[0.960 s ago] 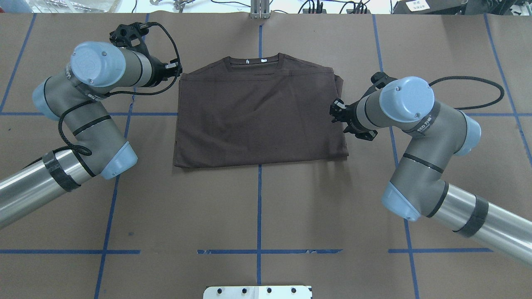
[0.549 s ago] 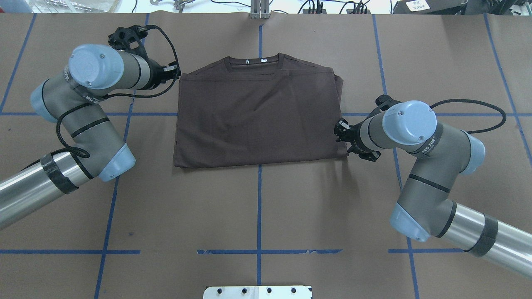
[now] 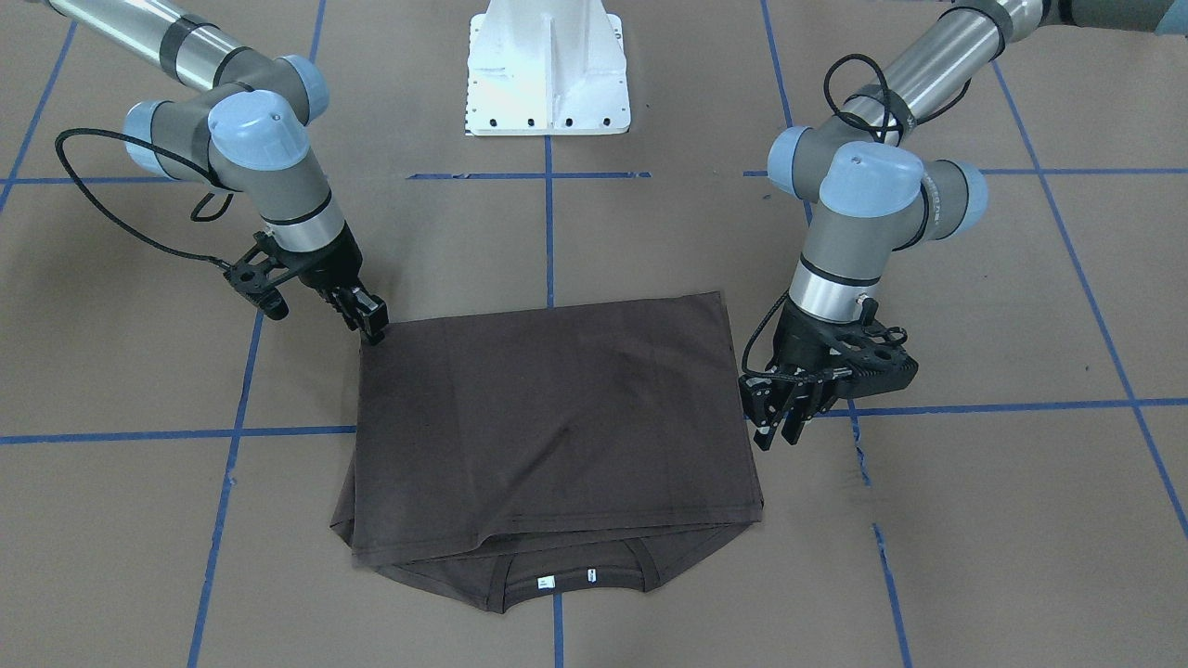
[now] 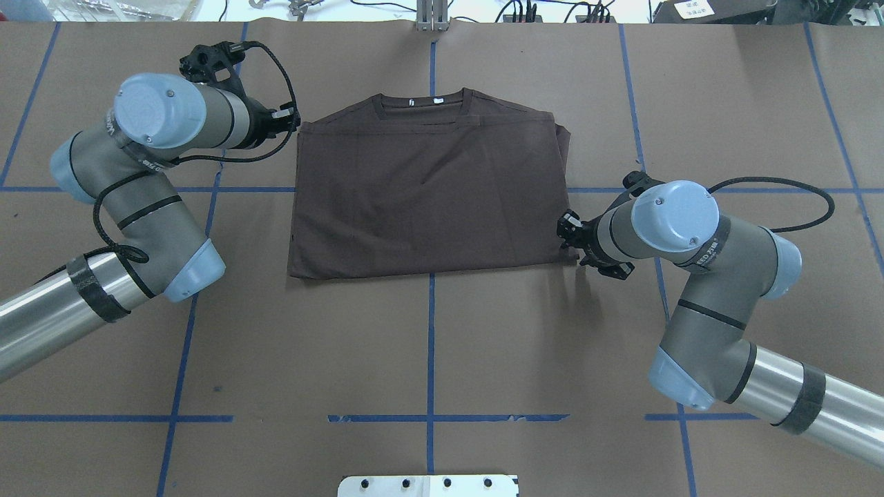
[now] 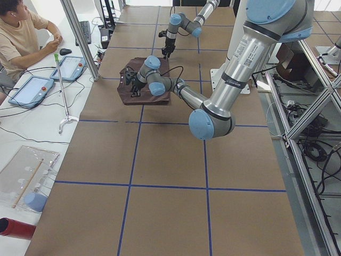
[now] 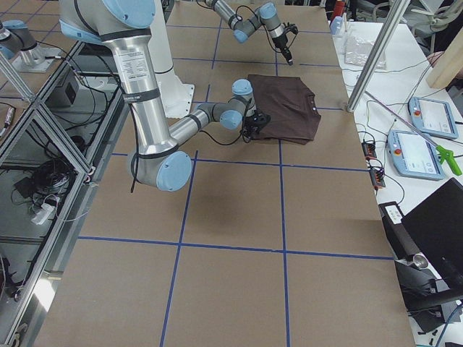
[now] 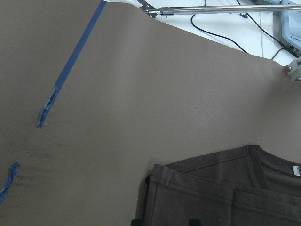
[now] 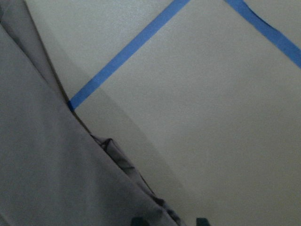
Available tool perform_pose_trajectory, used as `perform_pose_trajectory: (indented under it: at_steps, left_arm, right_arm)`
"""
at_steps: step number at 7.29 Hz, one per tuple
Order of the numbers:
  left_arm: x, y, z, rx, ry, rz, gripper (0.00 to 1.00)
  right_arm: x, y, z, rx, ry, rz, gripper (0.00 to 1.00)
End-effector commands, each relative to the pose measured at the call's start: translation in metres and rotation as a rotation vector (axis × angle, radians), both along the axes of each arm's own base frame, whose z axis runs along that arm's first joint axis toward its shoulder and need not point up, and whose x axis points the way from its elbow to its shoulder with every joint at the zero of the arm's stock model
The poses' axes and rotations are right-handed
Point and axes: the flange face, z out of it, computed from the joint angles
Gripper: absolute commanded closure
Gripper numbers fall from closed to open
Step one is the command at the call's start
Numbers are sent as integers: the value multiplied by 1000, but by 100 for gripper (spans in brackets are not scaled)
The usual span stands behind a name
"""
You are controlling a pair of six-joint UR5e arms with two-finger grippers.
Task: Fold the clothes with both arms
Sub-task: 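Lower the right gripper to the folded shirt's edge nearest it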
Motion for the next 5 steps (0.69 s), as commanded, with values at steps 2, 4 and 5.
perform_pose_trajectory:
  at_steps: [2, 4, 5]
  left_arm:
    - [-1, -1, -1, -1, 0, -2, 56]
    - [-1, -1, -1, -1, 0, -2, 56]
    - [-1, 0, -3, 0, 1, -2, 56]
  right_arm:
    - [-1, 2, 3, -3, 3, -5, 54]
    - [-2, 3, 1, -2, 1, -3, 99]
    - [-3, 3, 2, -2, 2, -6, 100]
